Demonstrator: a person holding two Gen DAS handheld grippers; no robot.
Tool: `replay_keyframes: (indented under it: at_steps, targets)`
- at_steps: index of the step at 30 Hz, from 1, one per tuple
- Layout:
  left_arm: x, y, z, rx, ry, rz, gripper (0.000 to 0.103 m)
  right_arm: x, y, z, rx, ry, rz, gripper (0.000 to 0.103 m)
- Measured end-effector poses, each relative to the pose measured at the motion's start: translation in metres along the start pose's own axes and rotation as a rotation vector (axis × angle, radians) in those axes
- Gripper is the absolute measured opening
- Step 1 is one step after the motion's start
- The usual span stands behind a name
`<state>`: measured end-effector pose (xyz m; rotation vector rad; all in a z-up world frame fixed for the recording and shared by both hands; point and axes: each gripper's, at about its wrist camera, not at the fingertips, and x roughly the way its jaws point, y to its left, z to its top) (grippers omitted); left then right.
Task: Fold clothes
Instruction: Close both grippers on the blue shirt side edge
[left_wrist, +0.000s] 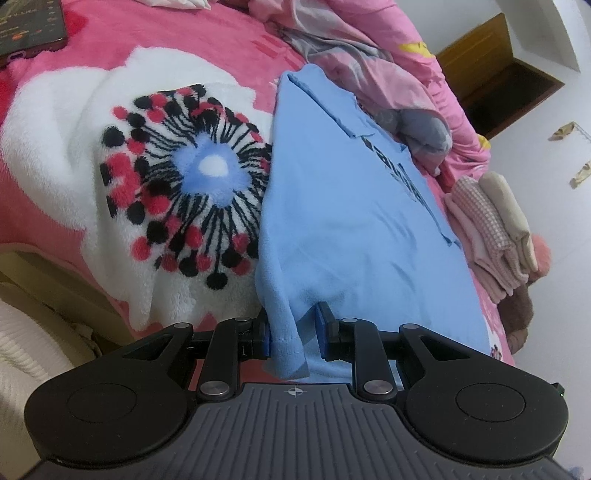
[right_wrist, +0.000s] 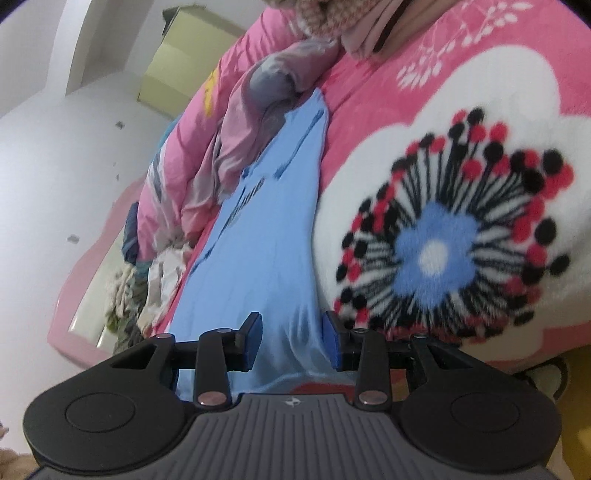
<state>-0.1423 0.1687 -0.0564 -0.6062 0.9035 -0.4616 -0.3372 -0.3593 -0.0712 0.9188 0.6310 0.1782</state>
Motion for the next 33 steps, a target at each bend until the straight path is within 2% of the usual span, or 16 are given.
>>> replay_keyframes:
  at_steps: [8,14,15,16,17,19,21,24,28,33]
  targets:
    - [0.002,0.0,-0.001,0.009,-0.008,-0.001,0.021,0.016,0.001,-0.007,-0.022,0.111,-0.059,0.037]
    - [0.003,0.002,-0.004,0.004,-0.021,-0.017,0.021,0.033,0.01,-0.012,-0.071,0.178,-0.112,0.03]
    - [0.003,0.002,-0.004,0.006,-0.024,-0.019,0.021,0.035,0.012,-0.013,-0.084,0.181,-0.123,0.024]
    - [0.002,0.002,-0.005,0.013,-0.03,-0.017,0.021,0.035,0.015,-0.014,-0.095,0.173,-0.132,0.016]
    - [0.001,0.001,-0.006,0.019,-0.036,-0.016,0.021,0.033,0.016,-0.015,-0.099,0.161,-0.138,0.013]
    - [-0.002,-0.001,-0.008,0.039,-0.05,-0.015,0.01,0.028,0.019,-0.018,-0.102,0.128,-0.141,0.005]
    - [-0.006,-0.004,-0.01,0.055,-0.062,-0.023,0.004,0.02,0.026,-0.023,-0.107,0.087,-0.128,0.004]
    - [-0.016,-0.011,-0.01,0.068,-0.085,-0.046,0.003,0.011,0.042,-0.033,-0.131,0.019,-0.099,0.004]
    - [-0.036,-0.023,-0.008,0.082,-0.131,-0.082,0.003,-0.009,0.067,-0.046,-0.146,-0.102,0.007,0.004]
    - [-0.061,-0.034,-0.003,0.059,-0.198,-0.162,0.002,-0.032,0.09,-0.045,-0.149,-0.226,0.147,0.004]
